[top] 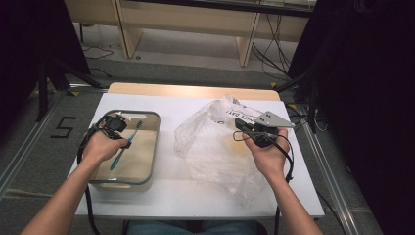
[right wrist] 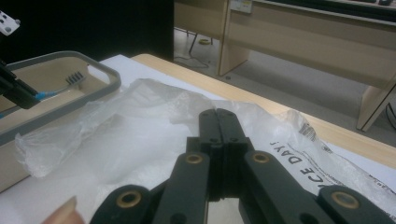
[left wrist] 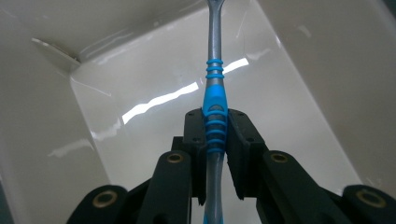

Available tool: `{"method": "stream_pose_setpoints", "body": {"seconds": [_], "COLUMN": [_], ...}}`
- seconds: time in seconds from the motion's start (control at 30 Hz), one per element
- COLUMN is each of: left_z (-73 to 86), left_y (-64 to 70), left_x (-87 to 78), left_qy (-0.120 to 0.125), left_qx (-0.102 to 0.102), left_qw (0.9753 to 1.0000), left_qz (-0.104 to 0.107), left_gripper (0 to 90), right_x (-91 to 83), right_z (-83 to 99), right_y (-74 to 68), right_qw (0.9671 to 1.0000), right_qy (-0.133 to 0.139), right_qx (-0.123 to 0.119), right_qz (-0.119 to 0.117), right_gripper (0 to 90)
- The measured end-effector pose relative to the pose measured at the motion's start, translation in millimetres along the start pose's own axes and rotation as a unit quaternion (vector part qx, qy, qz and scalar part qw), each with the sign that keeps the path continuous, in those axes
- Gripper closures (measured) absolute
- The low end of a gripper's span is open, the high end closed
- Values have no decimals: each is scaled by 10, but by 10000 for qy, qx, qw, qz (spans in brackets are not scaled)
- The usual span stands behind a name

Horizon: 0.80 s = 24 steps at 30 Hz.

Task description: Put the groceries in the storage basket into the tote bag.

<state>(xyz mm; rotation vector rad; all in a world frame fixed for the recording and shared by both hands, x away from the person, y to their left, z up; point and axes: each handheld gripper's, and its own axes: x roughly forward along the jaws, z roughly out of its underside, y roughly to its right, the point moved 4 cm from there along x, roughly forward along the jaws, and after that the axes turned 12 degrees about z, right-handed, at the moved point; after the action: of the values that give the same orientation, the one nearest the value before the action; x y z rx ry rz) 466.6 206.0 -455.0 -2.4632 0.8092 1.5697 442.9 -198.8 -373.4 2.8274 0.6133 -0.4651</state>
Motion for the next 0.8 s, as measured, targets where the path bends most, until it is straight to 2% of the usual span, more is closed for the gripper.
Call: {"method": "stream_pose_setpoints", "body": {"seconds": [0.17,0.37,0.8], "left_z": [-18,-49,-114], "left_y": [11,64,150], "left_x": [-56,-145,-260], "left_qy": [288,601,1023], "left_qx": [-55,-2,100], "left_qw": [9996,9982,9947], "left_qz": [-22,-56,-68], "left_gripper": [781,781,781], "right_x": [-1,1,-1], "right_z": [-1,1,1], "right_y": [2,-4,-1], "right_qw": [10000,10000,10000], "right_qy": [3,-2,5], "right_qx": [0,2,-2], "right_qz": [5,2,11], "right_gripper": [900,900,900]}}
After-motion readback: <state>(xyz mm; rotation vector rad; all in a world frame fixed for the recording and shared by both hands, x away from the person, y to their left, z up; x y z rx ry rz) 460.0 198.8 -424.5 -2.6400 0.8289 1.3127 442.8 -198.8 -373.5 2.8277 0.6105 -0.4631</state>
